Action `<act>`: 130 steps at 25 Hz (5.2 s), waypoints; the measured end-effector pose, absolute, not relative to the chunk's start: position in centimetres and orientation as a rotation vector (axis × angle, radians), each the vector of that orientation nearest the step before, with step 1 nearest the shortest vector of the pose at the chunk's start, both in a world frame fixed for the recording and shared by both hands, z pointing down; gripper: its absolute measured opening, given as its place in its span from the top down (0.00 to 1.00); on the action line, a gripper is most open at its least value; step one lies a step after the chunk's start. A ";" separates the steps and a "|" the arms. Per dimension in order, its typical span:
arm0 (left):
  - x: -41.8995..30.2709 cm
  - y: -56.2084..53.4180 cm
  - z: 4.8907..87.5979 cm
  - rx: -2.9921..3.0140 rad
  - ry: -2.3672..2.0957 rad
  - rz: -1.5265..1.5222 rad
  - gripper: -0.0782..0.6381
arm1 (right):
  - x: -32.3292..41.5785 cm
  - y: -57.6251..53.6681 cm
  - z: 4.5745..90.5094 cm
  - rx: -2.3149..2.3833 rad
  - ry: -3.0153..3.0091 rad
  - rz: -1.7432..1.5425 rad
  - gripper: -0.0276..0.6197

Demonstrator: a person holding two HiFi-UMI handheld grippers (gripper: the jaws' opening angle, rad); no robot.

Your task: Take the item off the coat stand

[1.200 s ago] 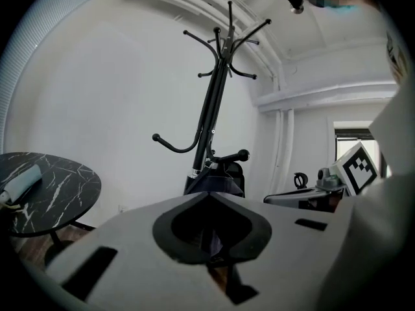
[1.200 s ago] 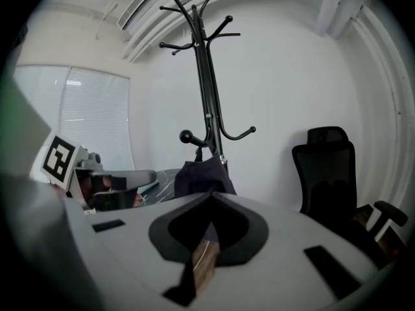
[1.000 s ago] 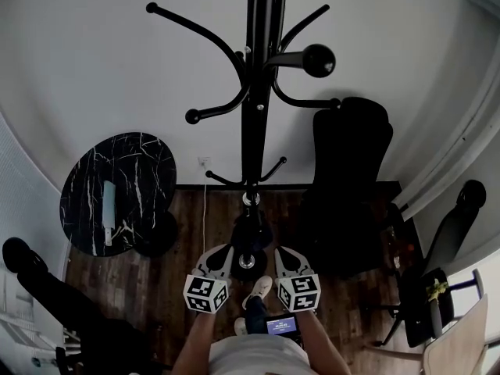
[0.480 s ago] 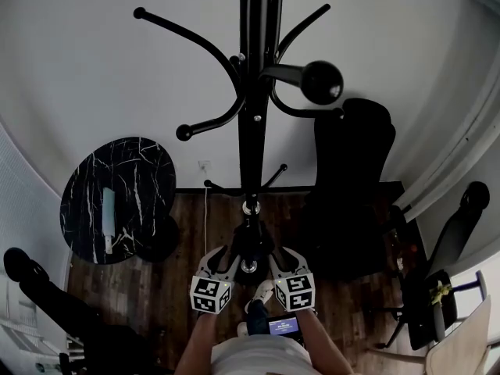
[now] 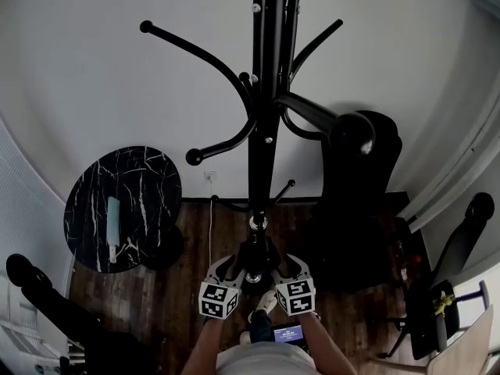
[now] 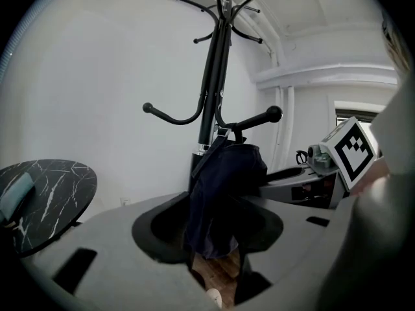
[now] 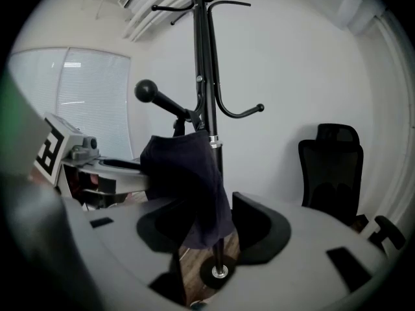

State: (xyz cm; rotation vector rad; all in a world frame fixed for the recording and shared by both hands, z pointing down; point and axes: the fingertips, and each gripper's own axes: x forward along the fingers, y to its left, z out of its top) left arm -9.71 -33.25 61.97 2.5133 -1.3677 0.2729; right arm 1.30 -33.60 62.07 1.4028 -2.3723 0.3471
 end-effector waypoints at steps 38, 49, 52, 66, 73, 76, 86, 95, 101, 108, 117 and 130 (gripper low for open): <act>-8.4 -30.9 60.6 2.543 -1.262 0.255 0.85 | 0.8 -30.8 61.5 1.357 -2.407 0.321 0.91; -8.2 -28.7 59.3 2.571 -1.244 0.231 0.85 | 1.3 -29.1 60.5 1.374 -2.409 0.291 0.91; -8.3 -28.3 59.1 2.568 -1.249 0.217 0.85 | 1.1 -28.7 60.2 1.376 -2.411 0.285 0.91; -8.3 -26.4 57.9 2.574 -1.242 0.155 0.85 | 1.2 -26.7 58.9 1.387 -2.406 0.237 0.91; -8.2 -25.6 57.4 2.571 -1.247 0.141 0.85 | 1.3 -25.9 58.3 1.387 -2.415 0.235 0.91; -8.4 -25.4 57.5 2.562 -1.257 0.141 0.85 | 1.1 -25.7 58.3 1.376 -2.423 0.243 0.91; -8.4 -23.7 56.7 2.493 -1.310 0.077 0.85 | 1.1 -24.8 57.3 1.344 -2.465 0.237 0.91; -7.4 -20.4 55.8 2.457 -1.350 0.059 0.85 | 2.2 -21.9 56.3 1.331 -2.484 0.218 0.91; -6.8 -18.3 54.4 2.463 -1.380 0.033 0.85 | 3.0 -19.3 55.6 1.350 -2.516 0.241 0.91; -6.2 -15.7 53.4 2.489 -1.408 0.016 0.85 | 3.6 -17.1 54.6 1.392 -2.527 0.203 0.91; -5.7 -13.0 52.9 2.502 -1.440 0.001 0.85 | 4.0 -14.4 53.9 1.392 -2.553 0.186 0.91; -5.7 -11.8 52.9 2.499 -1.447 0.007 0.85 | 4.2 -13.4 53.9 1.361 -2.549 0.159 0.91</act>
